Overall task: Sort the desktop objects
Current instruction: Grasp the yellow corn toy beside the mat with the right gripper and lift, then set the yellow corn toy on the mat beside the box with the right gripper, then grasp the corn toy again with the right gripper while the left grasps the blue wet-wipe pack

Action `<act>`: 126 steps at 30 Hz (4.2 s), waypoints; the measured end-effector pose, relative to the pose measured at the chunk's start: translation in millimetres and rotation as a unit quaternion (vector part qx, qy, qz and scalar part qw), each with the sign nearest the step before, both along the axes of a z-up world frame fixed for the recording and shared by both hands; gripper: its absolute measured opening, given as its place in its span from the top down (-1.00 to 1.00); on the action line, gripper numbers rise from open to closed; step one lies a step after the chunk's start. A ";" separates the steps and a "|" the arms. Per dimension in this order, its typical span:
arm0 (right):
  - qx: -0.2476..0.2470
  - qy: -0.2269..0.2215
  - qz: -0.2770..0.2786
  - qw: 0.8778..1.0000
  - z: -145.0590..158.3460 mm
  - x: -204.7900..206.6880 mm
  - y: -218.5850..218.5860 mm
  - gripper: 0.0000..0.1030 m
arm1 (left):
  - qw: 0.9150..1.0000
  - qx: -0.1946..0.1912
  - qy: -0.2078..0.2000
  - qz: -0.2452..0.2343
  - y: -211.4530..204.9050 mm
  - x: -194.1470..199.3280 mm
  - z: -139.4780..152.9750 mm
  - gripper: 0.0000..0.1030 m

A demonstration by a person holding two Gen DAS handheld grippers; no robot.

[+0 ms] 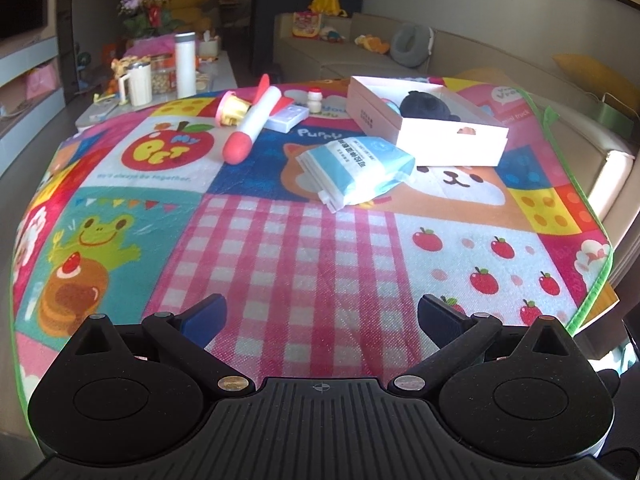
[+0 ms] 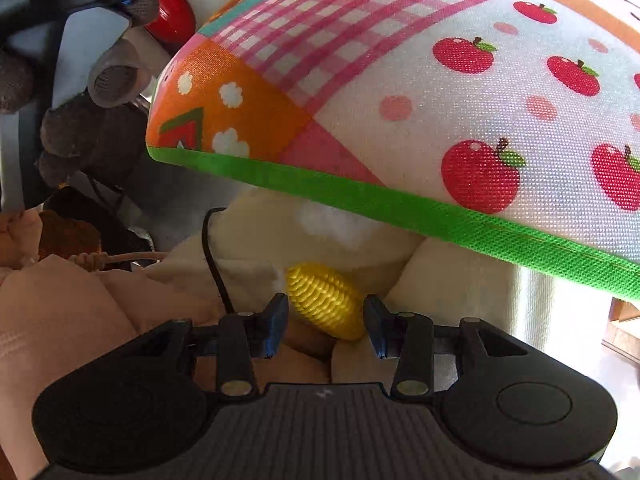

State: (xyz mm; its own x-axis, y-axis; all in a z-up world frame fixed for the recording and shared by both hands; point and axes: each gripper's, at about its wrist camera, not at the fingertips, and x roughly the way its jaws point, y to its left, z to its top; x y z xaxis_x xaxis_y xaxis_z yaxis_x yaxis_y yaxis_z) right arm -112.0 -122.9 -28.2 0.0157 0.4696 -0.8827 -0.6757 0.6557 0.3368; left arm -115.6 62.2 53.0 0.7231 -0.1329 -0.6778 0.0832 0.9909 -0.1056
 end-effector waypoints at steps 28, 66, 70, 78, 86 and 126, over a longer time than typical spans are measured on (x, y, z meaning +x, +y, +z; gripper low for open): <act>0.033 -0.004 -0.079 0.996 11.8 19.6 -16.1 0.29 | 1.000 -0.017 0.007 0.000 0.2 1.2 -4.1 -1.00; -0.013 0.000 -0.100 0.995 -6.9 28.6 0.0 0.43 | 0.999 -0.034 0.017 0.003 1.6 12.9 -13.9 -1.00; 0.005 -0.018 -0.119 0.993 12.9 22.0 -25.5 0.43 | 0.999 -0.035 0.020 0.006 4.4 17.8 -19.4 -1.00; 0.017 -0.078 -0.185 0.980 67.7 7.1 -102.5 0.43 | 0.999 0.002 -0.006 -0.050 -34.5 61.6 -21.6 -1.00; 0.114 -0.154 -0.274 0.942 116.6 89.1 -145.3 0.43 | 0.997 0.057 -0.041 -0.041 -64.0 121.5 -19.6 -1.00; -0.051 -0.267 -0.353 0.895 36.8 196.6 -104.1 -1.00 | 0.996 0.070 -0.037 0.046 -31.4 195.4 -34.7 -0.84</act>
